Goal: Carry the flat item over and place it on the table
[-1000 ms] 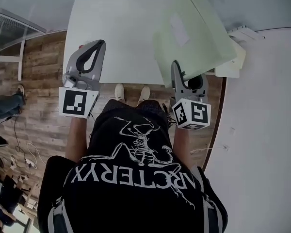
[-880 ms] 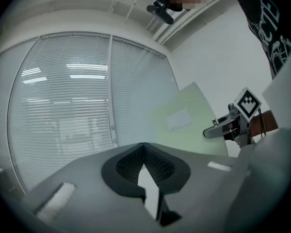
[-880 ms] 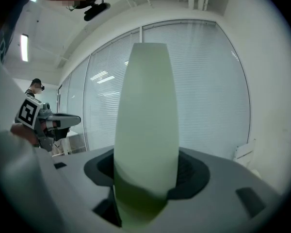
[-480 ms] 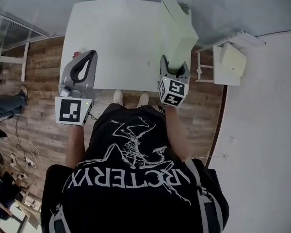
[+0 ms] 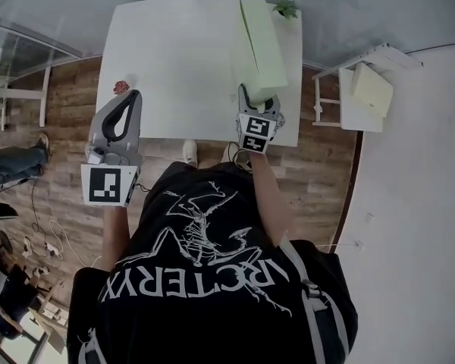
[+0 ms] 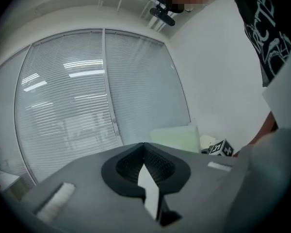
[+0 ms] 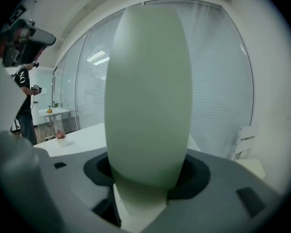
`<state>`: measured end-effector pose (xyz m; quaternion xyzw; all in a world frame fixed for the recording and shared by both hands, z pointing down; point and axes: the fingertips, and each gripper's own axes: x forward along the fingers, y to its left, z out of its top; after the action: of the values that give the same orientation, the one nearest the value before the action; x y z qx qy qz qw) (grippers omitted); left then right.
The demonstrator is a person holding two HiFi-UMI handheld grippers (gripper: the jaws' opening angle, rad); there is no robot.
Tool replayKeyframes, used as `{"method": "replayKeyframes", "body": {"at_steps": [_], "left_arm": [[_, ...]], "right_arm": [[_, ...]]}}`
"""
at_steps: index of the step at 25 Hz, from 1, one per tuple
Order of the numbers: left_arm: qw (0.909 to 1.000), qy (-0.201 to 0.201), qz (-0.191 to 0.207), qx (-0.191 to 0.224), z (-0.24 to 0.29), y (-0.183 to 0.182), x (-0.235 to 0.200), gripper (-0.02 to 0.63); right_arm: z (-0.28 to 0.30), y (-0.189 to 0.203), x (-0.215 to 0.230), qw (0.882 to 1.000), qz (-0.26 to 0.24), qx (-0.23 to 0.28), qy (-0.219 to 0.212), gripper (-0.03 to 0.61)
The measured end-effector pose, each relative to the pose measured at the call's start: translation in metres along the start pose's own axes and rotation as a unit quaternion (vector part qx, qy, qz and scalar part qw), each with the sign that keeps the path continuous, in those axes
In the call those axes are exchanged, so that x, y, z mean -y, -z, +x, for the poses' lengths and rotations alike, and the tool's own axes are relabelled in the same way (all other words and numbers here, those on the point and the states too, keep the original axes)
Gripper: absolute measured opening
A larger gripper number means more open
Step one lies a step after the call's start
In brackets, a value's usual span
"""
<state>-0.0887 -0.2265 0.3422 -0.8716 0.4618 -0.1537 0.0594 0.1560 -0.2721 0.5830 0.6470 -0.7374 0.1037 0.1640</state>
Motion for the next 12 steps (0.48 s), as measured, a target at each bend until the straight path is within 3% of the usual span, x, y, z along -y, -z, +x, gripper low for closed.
{"method": "replayKeyframes", "body": {"at_steps": [8,12], "left_arm": [[0.9999,0.011,-0.006,-0.007,0.003,0.005,0.004,0.011],[0.9998,0.018,-0.007,0.009,0.006,0.001,0.0,0.011]], "right_arm": [[0.004,0.012,-0.006,0.999,0.0,-0.046,-0.021,0.301],[-0.033,-0.026,-0.001,1.0,0.013,0.0,-0.016,0.334]]}}
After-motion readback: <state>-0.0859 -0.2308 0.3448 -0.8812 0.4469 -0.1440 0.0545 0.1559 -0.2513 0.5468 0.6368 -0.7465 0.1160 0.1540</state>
